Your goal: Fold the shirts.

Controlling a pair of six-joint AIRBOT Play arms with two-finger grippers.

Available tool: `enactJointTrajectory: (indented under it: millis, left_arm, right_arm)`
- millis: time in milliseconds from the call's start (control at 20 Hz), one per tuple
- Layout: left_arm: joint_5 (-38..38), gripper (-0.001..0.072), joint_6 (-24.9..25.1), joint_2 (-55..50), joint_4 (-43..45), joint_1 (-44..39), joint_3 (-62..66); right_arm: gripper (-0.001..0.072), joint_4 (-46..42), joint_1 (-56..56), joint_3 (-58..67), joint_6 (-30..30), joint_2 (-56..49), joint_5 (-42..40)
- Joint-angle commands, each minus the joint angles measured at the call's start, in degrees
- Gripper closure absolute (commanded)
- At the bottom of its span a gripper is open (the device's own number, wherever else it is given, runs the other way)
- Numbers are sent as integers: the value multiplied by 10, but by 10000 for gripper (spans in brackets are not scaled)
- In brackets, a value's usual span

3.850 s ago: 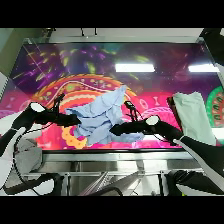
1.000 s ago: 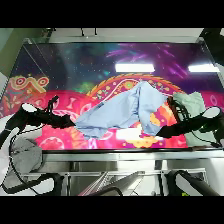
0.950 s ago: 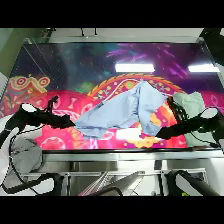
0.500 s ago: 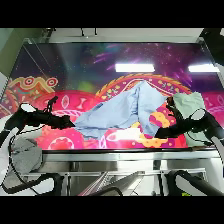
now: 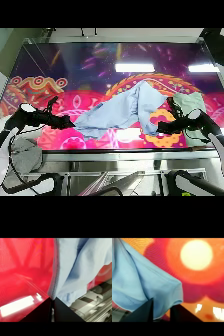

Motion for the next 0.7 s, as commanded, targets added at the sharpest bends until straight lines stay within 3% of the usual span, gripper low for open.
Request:
enactJointTrajectory:
  millis: [0, 200, 350, 500, 650]
  left_arm:
    - [0, 695, 0, 0, -1, 1, 0]
    - [-78, 696, 51, 42, -82, 1, 43]
    - [-141, 695, 66, 126, -245, 25, 167]
    - [-143, 696, 59, 199, -411, 101, 349]
    - [-111, 695, 16, 250, -417, 211, 520]
  right_arm:
    - [681, 50, 0, 7, -28, -7, -3]
    - [690, 143, -5, 120, -65, 18, 45]
    - [691, 186, -56, 323, -64, 62, 45]
    - [690, 188, -132, 540, -50, 85, 34]
    - [690, 188, -210, 699, -50, 103, 6]
